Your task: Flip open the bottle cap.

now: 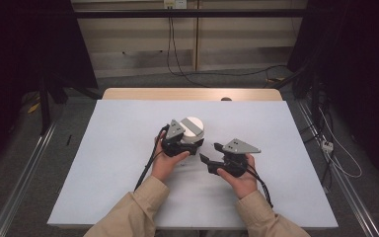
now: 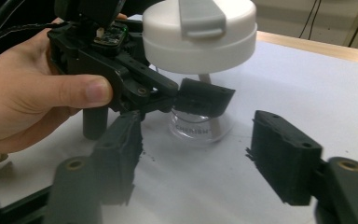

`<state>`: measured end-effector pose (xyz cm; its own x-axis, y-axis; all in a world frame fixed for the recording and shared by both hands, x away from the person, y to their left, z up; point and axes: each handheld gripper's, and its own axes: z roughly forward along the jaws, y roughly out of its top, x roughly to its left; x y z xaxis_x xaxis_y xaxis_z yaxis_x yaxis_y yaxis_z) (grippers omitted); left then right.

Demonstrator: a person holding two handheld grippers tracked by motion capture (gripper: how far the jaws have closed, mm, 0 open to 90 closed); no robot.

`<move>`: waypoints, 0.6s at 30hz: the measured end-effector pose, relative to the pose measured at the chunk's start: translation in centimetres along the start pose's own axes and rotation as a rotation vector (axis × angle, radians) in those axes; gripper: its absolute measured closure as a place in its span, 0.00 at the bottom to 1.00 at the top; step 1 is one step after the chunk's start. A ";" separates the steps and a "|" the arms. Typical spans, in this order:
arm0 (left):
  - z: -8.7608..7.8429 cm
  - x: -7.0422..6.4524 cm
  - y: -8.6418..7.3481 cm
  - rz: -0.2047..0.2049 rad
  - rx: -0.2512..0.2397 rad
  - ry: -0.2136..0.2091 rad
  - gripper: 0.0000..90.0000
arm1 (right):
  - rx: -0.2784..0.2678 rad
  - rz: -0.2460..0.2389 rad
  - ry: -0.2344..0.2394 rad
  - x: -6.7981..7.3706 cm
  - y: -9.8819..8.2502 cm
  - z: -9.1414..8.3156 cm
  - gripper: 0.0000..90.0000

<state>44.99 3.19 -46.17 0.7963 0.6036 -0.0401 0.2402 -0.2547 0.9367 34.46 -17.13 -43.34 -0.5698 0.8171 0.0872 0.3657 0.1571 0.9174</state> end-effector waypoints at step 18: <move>0.0 0.0 0.0 0.004 0.002 -0.001 0.21 | 0.001 -0.012 0.002 -0.5 1.8 1.0 1.00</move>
<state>45.02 3.22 -46.17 0.7977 0.6020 -0.0362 0.2377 -0.2587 0.9363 36.09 -16.68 -42.13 -0.5759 0.8139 0.0766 0.3593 0.1679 0.9180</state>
